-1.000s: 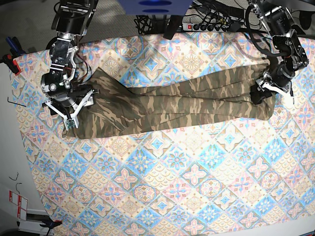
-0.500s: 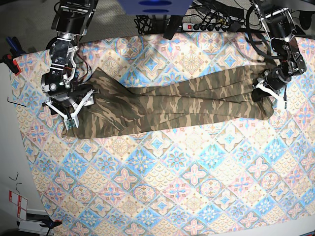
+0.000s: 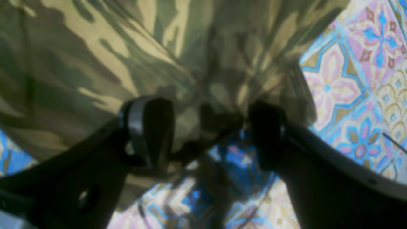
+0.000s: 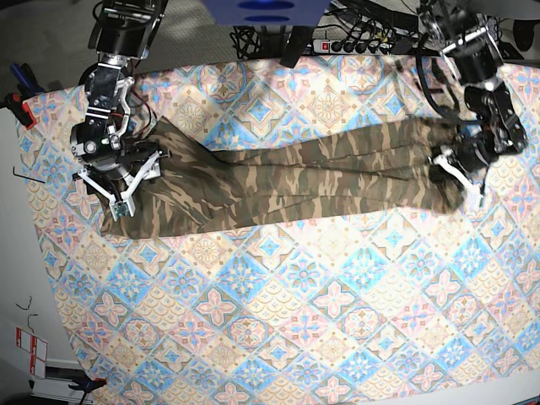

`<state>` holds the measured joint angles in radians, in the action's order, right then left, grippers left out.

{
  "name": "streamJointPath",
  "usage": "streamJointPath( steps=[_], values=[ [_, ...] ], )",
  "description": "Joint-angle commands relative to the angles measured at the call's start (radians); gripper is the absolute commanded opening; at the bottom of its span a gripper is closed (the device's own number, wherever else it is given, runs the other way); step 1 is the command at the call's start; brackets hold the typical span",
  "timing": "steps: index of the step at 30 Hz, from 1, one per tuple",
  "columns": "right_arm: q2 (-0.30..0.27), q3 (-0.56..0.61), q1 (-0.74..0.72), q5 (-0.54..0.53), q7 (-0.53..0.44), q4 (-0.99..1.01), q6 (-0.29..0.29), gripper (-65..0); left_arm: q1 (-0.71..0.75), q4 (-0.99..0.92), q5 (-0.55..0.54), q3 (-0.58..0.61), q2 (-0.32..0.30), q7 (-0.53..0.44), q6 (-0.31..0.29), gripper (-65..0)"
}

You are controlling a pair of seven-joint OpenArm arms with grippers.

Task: Fold the T-shirt properly
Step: 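Grasp the shirt's end with the left gripper and pull it outward, then fold the held strip end with the left gripper toward the right gripper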

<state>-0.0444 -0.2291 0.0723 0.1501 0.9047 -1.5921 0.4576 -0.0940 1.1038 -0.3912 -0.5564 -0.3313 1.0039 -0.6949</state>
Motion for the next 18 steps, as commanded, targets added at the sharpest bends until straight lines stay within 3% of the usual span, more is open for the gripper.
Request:
streamJointPath(
  steps=[1,4,7,13,18],
  values=[
    [-0.007,-0.002,-0.015,-0.010,-0.020,-0.021,-0.006,-21.7,-0.046,0.025,-0.004,0.022,-0.021,0.019,-0.003,-61.9],
    [-0.007,-0.002,-0.016,-0.010,-0.020,-0.020,-0.006,-21.7,-0.069,0.052,-0.012,0.080,-0.015,0.072,-0.003,-61.9],
    [-0.007,-0.002,-0.018,-0.010,-0.020,-0.018,-0.006,-21.7,-0.033,0.213,0.002,0.108,0.068,0.102,-0.003,-61.9],
    [-0.007,-0.002,-0.021,-0.010,-0.020,-0.015,-0.006,-21.7,0.010,0.545,0.073,0.111,0.219,0.250,-0.003,-61.7],
    [-0.007,-0.002,-0.021,-0.010,-0.020,-0.014,-0.006,-21.7,-0.013,0.649,0.148,0.226,0.285,0.287,-0.003,-61.6]
  ],
)
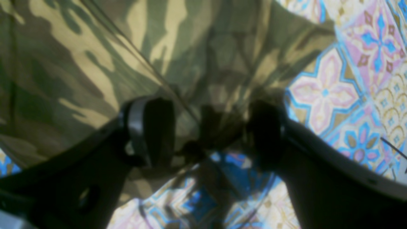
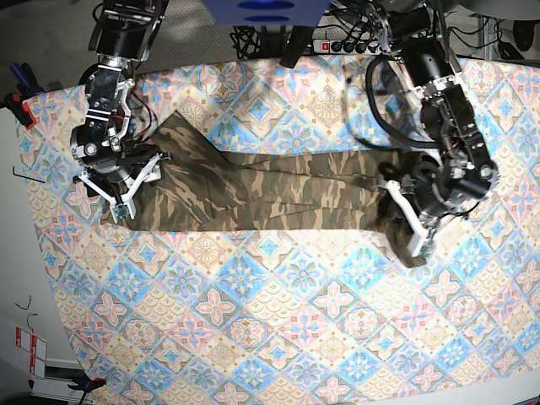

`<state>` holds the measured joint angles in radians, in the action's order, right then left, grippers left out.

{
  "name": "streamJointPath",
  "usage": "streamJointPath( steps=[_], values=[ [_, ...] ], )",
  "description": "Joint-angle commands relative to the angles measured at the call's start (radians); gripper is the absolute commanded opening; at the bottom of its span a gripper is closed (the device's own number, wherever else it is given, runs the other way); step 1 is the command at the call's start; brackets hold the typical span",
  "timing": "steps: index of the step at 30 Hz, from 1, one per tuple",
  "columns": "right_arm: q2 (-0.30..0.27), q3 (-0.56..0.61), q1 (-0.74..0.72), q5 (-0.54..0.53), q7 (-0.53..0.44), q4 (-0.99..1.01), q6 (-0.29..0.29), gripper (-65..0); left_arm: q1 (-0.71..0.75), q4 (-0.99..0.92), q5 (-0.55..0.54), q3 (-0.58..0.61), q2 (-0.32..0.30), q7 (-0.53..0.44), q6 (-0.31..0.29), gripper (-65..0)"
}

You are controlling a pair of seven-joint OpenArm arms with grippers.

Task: Fold the T-shirt properly
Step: 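Fold the held strip end with the left gripper toward the right gripper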

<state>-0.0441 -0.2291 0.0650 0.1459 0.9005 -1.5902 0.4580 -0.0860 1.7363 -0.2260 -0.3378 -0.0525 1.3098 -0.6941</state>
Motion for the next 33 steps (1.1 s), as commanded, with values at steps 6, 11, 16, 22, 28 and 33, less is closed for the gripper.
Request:
streamJointPath(
  steps=[6,11,16,22,28,33],
  values=[
    [-0.007,-0.014,-0.012,-0.006,-0.016,-0.016,-0.006,-21.7,-0.053,0.015,0.099,0.213,0.116,-0.023,-0.004,-61.7],
    [-0.006,-0.051,-0.011,-0.006,-0.016,-0.022,-0.006,-21.7,-0.096,-0.026,0.149,0.325,0.188,-0.023,-0.004,-61.7],
    [-0.006,-0.111,-0.006,-0.006,-0.016,-0.022,-0.006,-21.7,-0.131,-0.169,0.165,0.400,0.210,-0.105,-0.004,-61.7],
    [-0.006,-0.200,-0.004,-0.006,-0.016,-0.023,-0.006,-21.7,-0.148,-0.312,0.161,0.474,0.210,-0.201,-0.004,-61.6],
    [-0.006,-0.240,-0.003,-0.006,-0.016,-0.023,-0.006,-21.7,-0.192,-0.447,0.156,0.483,0.210,-0.287,-0.004,-61.4],
    [-0.006,-0.244,-0.008,-0.006,-0.016,-0.023,-0.006,-21.7,-0.237,-0.526,0.122,0.512,0.210,-0.332,-0.004,-55.4]
  ],
)
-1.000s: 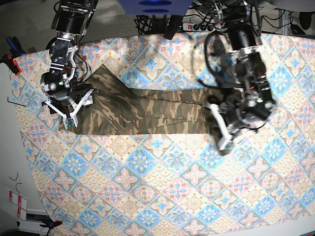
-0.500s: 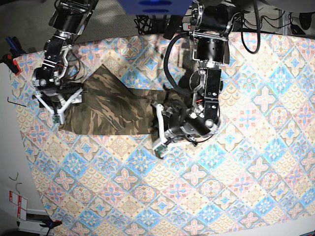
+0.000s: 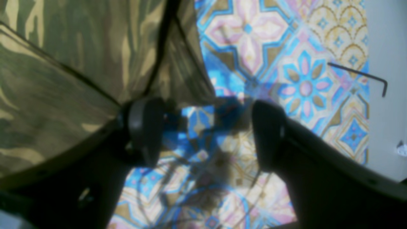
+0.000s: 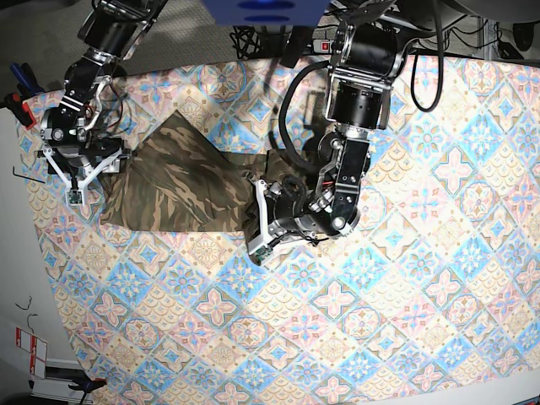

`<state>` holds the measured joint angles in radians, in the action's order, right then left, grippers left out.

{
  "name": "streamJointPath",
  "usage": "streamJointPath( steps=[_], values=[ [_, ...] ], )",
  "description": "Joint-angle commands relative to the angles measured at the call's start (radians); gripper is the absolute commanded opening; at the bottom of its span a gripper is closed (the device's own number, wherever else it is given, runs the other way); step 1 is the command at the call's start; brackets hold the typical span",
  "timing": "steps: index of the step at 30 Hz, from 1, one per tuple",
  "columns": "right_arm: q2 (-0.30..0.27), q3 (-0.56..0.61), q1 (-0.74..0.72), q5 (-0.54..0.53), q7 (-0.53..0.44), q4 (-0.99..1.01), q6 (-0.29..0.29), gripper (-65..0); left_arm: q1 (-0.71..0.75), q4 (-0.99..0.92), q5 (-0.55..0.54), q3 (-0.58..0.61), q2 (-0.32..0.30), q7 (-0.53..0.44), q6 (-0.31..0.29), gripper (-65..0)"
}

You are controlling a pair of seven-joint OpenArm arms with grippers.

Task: Fold the T-shirt properly
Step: 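Fold the held strip end with the left gripper toward the right gripper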

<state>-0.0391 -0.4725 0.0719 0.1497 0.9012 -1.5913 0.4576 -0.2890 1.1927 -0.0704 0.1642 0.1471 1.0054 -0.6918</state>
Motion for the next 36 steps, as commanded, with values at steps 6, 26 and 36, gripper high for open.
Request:
streamJointPath(
  steps=[6,26,36],
  values=[
    [-0.011,-0.001,-0.019,-0.009,-0.017,-0.022,-0.006,-21.7,-0.043,0.022,-0.107,0.166,0.010,-0.029,-0.006,-27.7],
    [0.015,-0.091,-0.028,-0.161,-0.040,-0.255,0.140,-21.7,-0.019,0.359,-0.237,0.107,-0.214,0.036,-0.006,-38.9],
    [0.000,-0.173,-0.088,-0.342,0.028,-0.093,0.140,-9.5,0.101,0.402,-0.237,0.008,-0.373,0.036,-0.006,-38.9]
  ],
)
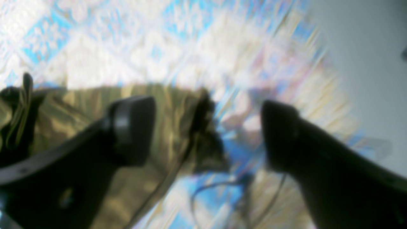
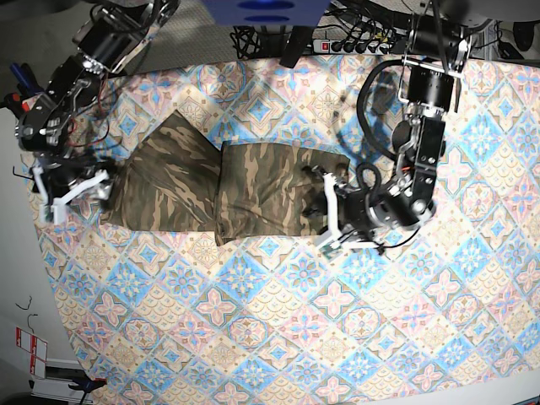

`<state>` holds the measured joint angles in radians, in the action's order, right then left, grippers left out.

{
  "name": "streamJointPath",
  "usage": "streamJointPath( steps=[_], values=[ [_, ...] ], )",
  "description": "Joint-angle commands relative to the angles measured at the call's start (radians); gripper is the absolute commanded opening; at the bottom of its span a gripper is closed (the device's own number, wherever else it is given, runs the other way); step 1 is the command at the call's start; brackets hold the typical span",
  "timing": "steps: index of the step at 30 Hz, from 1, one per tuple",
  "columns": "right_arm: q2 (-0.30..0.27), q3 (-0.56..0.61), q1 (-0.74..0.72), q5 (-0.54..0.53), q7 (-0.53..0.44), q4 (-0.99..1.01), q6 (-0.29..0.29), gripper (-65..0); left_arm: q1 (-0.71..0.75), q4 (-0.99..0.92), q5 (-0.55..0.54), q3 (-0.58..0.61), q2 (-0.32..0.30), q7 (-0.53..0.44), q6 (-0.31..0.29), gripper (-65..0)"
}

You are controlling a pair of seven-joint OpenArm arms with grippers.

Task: Fold the T-shirt properly
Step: 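Fold the held strip end with the left gripper toward the right gripper, then release the folded end and reposition both grippers on the strip's ends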

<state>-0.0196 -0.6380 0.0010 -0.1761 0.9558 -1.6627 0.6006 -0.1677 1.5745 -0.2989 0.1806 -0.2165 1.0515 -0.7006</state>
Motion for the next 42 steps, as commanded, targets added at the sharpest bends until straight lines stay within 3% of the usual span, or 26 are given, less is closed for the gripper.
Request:
streamJointPath(
  steps=[1,6,10,14,18,24,32,36,39,42],
  values=[
    [-0.036,-0.023,-0.017,-0.032,-0.027,0.005,-0.003,-7.7,-0.003,0.048,-0.007,-0.046,-0.027,-0.010,0.002,-38.9],
    [-0.102,-0.128,-0.051,-0.199,-0.028,0.197,0.002,-6.9,0.063,0.175,-0.007,-0.149,-0.106,-0.009,0.002,-38.9],
    [-0.182,-0.162,-0.080,-0.320,-0.028,0.408,0.088,-6.9,0.083,0.211,-0.007,-0.163,-0.143,-0.009,0.002,-38.9],
    [-0.211,-0.181,-0.126,-0.334,-0.030,0.574,0.097,-6.9,0.093,0.217,-0.007,-0.163,-0.165,-0.009,0.002,-38.9],
    [-0.213,-0.173,-0.137,-0.334,-0.045,0.646,0.097,-6.9,0.093,0.217,-0.007,-0.163,-0.177,-0.009,0.002,-38.9],
    [-0.211,-0.042,-0.140,-0.342,-0.071,0.726,0.097,-6.9,0.093,0.214,-0.006,-0.163,-0.177,-0.009,0.002,-38.9],
    [-0.144,0.056,-0.149,-0.342,-0.060,0.727,0.097,-6.9,0.139,0.200,-0.004,-0.272,-0.189,-0.010,0.002,-38.9],
    [-0.139,0.128,-0.149,-0.342,-0.064,0.727,0.097,-7.0,0.155,0.143,0.005,-0.290,-0.195,-0.018,0.002,-38.9],
    [-0.131,0.151,-0.149,-0.342,-0.067,0.727,0.097,-13.1,0.164,0.086,0.054,-0.284,-0.194,-0.020,0.002,-38.9],
    [-0.131,0.159,-0.151,-0.342,-0.067,0.727,0.097,-29.1,0.161,0.022,0.106,-0.283,-0.163,-0.040,0.002,-38.9]
  ],
)
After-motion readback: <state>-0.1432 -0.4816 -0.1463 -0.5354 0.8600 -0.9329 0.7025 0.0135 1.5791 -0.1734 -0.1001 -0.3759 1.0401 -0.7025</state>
